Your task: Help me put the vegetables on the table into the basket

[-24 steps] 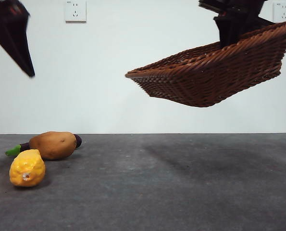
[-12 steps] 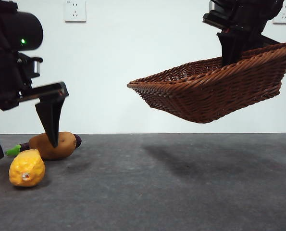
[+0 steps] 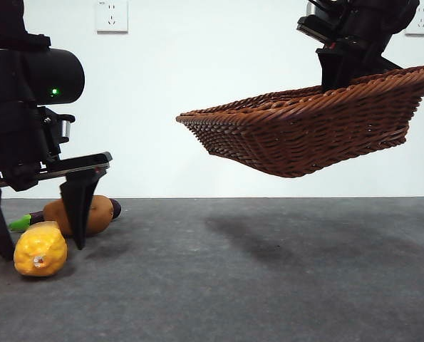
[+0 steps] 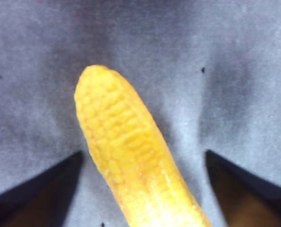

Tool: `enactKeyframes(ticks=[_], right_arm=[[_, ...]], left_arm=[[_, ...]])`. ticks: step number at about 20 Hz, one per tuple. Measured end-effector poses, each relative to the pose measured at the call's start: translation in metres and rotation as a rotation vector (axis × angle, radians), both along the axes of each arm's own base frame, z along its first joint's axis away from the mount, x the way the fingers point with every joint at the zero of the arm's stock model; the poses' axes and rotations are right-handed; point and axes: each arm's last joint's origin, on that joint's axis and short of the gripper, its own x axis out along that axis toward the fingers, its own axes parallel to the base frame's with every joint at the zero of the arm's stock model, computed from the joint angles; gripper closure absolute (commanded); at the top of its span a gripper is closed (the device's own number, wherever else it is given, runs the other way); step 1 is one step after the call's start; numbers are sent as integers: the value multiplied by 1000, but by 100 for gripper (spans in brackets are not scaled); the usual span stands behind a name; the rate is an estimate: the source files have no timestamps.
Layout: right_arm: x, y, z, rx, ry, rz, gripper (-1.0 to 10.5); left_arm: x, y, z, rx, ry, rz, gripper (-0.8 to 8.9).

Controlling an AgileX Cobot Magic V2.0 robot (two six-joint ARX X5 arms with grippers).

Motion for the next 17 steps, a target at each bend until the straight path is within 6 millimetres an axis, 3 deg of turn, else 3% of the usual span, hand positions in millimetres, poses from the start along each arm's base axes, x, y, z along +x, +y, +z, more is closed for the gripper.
enactKeyframes(ticks=[5,7,12,14,17], right_arm=[[-2,-1,-1,-7,22,2,956],[-2,-1,-1,-8,23,4,956],[-3,-1,-6,-22,38,-3,956],[-3,1,-19,-12,58,-9,956],[-9,18,-48,10,90,2,956]], left_arm=[[-1,0,-1,-5,8,-39,822],[-4,1,11,-7,-39,-87,822],[-43,18,98,-45,-392,-220,822],[-73,22,132,-125,-538,-313,822],[-113,16,162,-226,-693,-504,822]])
